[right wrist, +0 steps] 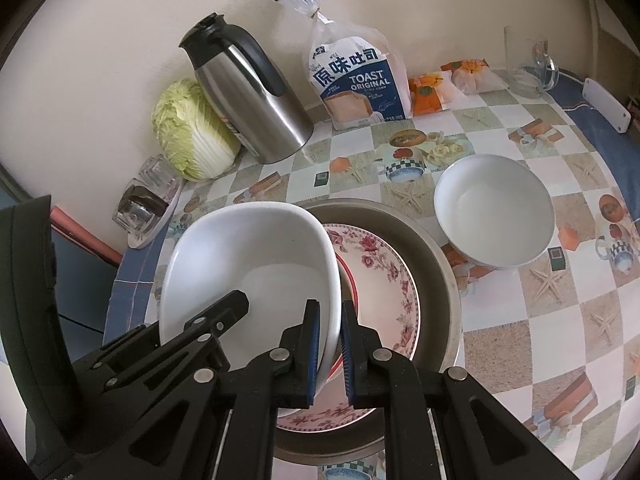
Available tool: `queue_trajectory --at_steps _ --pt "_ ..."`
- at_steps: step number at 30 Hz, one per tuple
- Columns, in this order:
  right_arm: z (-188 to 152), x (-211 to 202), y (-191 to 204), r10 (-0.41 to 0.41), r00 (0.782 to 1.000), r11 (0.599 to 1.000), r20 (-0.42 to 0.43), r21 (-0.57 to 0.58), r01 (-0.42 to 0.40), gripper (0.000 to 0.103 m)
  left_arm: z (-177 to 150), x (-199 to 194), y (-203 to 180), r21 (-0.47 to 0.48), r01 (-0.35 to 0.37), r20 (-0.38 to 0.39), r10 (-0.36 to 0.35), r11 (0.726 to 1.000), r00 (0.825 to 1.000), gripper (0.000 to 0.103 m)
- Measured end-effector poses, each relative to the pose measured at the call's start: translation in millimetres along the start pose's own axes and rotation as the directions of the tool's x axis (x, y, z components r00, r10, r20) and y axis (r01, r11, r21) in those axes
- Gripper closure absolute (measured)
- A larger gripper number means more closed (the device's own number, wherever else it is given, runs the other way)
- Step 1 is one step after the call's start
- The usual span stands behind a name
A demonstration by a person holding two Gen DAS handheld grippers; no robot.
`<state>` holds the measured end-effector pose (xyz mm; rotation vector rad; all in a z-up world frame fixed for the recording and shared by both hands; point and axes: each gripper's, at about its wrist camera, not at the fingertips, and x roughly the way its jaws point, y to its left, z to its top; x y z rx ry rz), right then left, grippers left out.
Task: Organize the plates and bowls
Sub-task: 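Lower the square bowl into the red-rimmed bowl with both tools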
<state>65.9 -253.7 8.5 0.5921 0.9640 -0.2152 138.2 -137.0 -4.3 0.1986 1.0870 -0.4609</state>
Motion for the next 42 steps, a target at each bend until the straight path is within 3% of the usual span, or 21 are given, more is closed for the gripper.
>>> queue_trajectory --at_steps 42 --pt "2.7 -9.6 -2.4 0.006 1.0 1.0 0.03 0.011 -0.006 0.09 1.2 -3.1 3.4 -0.007 0.025 -0.024 -0.025 1.0 0.999 0.084"
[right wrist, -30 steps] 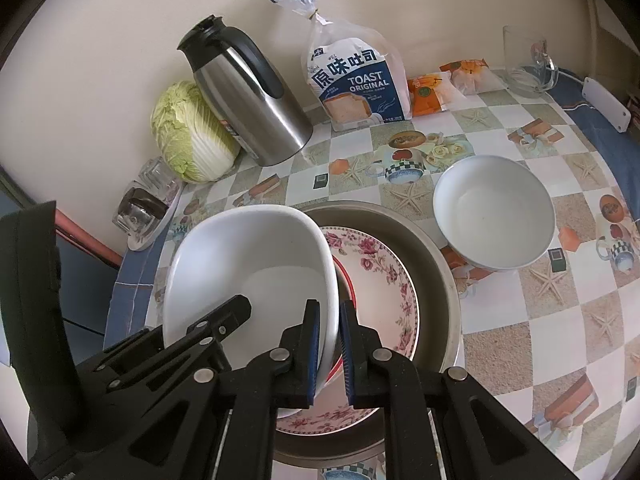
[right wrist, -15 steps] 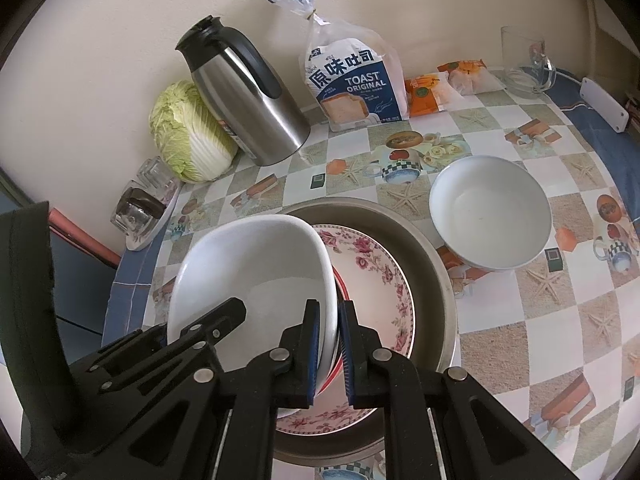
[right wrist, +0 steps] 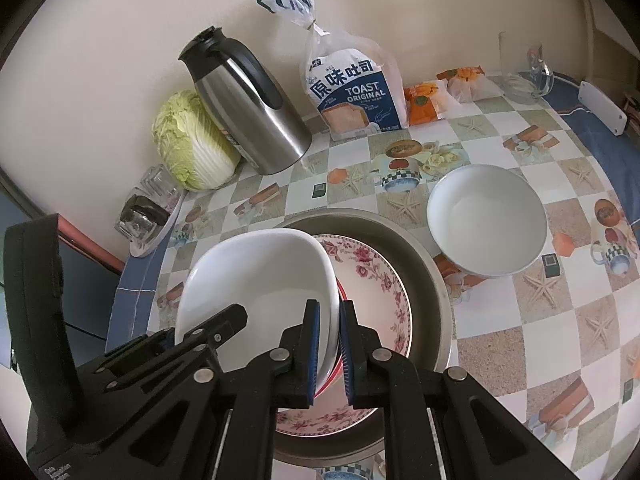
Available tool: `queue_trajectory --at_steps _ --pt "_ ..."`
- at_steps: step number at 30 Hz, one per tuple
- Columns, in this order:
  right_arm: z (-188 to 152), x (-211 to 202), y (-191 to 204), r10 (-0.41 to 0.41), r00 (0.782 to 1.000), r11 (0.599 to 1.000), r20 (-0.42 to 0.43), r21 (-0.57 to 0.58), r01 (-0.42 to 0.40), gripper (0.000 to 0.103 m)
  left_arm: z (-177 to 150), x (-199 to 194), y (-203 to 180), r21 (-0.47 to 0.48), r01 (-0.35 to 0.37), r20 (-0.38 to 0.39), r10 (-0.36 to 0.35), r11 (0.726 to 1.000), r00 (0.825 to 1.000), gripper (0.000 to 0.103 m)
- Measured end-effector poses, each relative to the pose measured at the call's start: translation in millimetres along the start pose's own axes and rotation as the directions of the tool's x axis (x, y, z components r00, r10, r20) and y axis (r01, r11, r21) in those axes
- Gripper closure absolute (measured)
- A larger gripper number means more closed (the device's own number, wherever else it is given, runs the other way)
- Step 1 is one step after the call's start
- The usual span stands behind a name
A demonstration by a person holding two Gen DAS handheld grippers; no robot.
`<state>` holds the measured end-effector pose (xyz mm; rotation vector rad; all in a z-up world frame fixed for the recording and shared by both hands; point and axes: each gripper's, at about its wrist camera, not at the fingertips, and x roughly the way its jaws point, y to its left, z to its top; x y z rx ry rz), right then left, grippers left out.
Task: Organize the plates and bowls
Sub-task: 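Lower the square bowl into the red-rimmed bowl with both tools, then open both tools and release the square bowl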
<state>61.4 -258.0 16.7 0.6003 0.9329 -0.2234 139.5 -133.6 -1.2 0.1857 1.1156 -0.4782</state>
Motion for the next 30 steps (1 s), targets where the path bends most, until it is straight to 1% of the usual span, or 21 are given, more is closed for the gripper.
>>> queue_trajectory --at_steps 4,8,13,18,21,25,30 --pt "0 -1 0 0.001 1.0 1.0 0.003 0.001 -0.001 0.09 0 0 1 0.0 -0.003 -0.002 0.003 1.0 1.0 0.084" --pt "1 -2 1 0.007 1.0 1.0 0.007 -0.001 -0.007 0.09 0 0 0 0.005 -0.001 -0.007 0.001 1.0 1.0 0.079" --pt "1 -1 0 0.009 1.0 1.0 0.003 0.005 -0.009 0.09 0 -2 -7 0.038 -0.037 0.002 0.037 0.999 0.999 0.079" --pt "0 -1 0 0.006 1.0 1.0 0.0 0.005 -0.006 0.09 -1 -3 -10 0.056 -0.059 0.01 0.058 0.997 0.998 0.079" --pt "-1 0 0 0.013 1.0 1.0 -0.001 0.007 -0.013 0.09 0 -6 -12 0.073 -0.1 0.034 0.098 0.992 0.995 0.079" --pt "-1 0 0 0.013 1.0 1.0 0.0 0.003 -0.013 0.09 1 -9 -10 0.071 -0.09 0.041 0.087 0.993 0.995 0.079" --pt "0 0 0 0.022 1.0 1.0 0.0 0.009 -0.022 0.09 2 -11 -4 0.033 -0.047 0.046 0.046 0.998 0.998 0.079"
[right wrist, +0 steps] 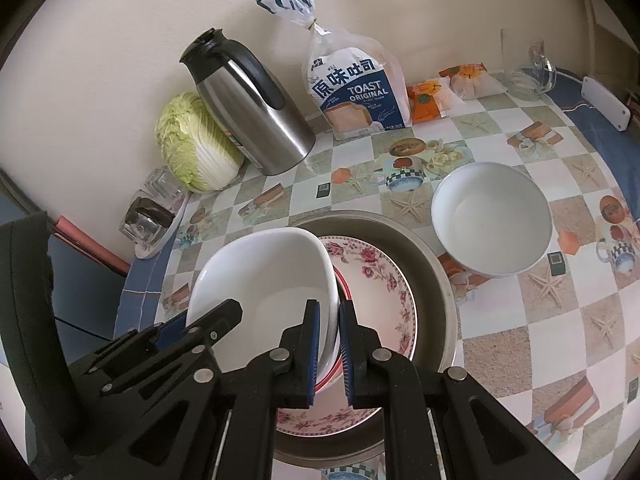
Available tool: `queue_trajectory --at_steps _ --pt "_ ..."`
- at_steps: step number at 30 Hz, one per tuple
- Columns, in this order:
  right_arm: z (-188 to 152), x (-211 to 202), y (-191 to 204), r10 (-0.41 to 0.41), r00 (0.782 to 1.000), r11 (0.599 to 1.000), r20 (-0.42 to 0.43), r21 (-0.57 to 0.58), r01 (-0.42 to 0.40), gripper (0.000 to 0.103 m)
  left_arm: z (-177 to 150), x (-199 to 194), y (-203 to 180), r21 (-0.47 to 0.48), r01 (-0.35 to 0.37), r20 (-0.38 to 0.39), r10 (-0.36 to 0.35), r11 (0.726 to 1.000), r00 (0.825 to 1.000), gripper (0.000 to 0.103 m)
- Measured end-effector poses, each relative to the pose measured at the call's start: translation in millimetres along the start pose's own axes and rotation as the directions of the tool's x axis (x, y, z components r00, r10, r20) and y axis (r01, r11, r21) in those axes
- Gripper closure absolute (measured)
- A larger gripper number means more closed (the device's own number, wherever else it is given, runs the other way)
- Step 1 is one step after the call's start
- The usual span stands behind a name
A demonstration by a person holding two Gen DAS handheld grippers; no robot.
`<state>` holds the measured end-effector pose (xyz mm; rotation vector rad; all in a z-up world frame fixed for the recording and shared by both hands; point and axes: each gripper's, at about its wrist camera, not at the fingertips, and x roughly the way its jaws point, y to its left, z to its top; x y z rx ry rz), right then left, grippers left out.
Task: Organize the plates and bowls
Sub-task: 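Open both tools and release the square bowl, then move both tools to the white round bowl on the table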
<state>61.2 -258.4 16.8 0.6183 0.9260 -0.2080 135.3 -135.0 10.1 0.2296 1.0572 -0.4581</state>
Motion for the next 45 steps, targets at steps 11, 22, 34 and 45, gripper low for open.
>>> queue_trajectory --at_steps 11,22,34,45 --pt "1 -4 1 0.016 1.0 1.0 0.011 0.0 -0.016 0.09 -1 6 4 -0.02 0.015 -0.021 -0.016 1.0 1.0 0.079" --pt "3 -10 0 -0.022 0.999 1.0 0.025 -0.016 0.023 0.091 3 -6 11 -0.039 -0.005 0.008 0.006 0.999 1.0 0.066" --pt "12 -33 -26 -0.082 0.992 0.996 0.092 0.031 0.079 0.049 6 -19 9 -0.059 -0.054 0.052 0.057 0.997 0.997 0.021" --pt "19 -50 -68 -0.199 0.972 0.98 0.124 0.054 0.194 0.026 10 -28 -7 -0.067 -0.068 0.095 0.074 0.995 0.993 0.013"
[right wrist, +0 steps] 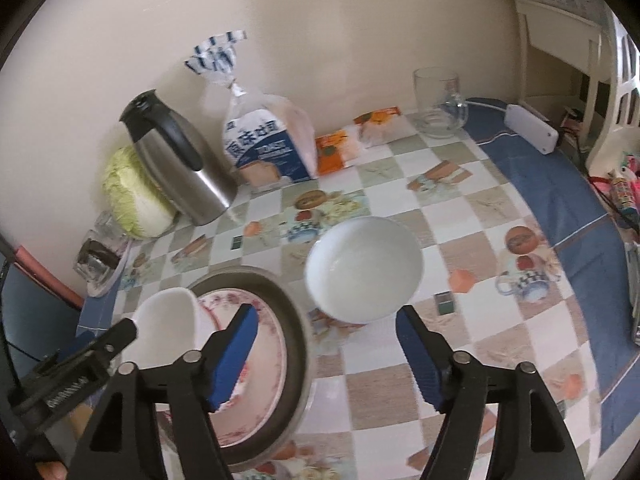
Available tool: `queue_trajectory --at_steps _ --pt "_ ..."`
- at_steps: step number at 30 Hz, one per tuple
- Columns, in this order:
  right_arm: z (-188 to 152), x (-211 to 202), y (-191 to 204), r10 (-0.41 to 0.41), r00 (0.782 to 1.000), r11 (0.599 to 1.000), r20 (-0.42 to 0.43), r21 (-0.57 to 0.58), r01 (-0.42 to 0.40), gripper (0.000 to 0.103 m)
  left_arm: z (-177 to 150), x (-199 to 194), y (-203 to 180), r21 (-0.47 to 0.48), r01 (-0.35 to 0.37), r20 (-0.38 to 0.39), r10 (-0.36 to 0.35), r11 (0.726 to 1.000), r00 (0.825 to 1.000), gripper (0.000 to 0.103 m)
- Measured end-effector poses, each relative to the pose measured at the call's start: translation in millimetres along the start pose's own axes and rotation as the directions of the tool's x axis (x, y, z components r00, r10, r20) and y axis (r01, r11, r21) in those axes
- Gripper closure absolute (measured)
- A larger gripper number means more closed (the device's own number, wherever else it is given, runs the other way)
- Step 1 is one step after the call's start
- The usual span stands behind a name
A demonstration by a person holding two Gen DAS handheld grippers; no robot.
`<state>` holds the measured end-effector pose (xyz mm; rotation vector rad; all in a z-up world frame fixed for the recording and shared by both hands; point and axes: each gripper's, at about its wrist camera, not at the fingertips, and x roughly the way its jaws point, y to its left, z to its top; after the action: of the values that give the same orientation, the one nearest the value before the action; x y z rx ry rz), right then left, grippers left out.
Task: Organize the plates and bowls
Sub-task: 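Move both tools to the white round bowl on the table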
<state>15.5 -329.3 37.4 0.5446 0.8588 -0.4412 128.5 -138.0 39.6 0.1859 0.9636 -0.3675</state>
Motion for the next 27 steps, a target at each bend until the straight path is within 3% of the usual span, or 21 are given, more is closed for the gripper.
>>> queue_trajectory --at_steps 12,17,23,27 --pt "1 7 -44 -0.009 1.0 0.998 -0.009 0.065 0.01 0.012 0 -19 -31 0.016 0.01 0.077 -0.012 1.0 0.997 0.009" --pt "2 15 -57 0.005 1.0 0.996 -0.015 0.086 -0.004 0.005 9 -20 -55 0.046 0.04 0.065 -0.043 0.998 0.997 0.009" --pt "3 24 -70 0.011 1.0 0.993 -0.019 0.116 -0.009 0.005 27 -23 -91 0.094 0.07 0.074 -0.077 0.993 0.994 0.008" --pt "4 32 -77 0.017 0.999 0.992 -0.029 0.127 -0.013 0.005 37 -13 -117 0.13 0.107 0.038 -0.113 0.986 0.993 0.008"
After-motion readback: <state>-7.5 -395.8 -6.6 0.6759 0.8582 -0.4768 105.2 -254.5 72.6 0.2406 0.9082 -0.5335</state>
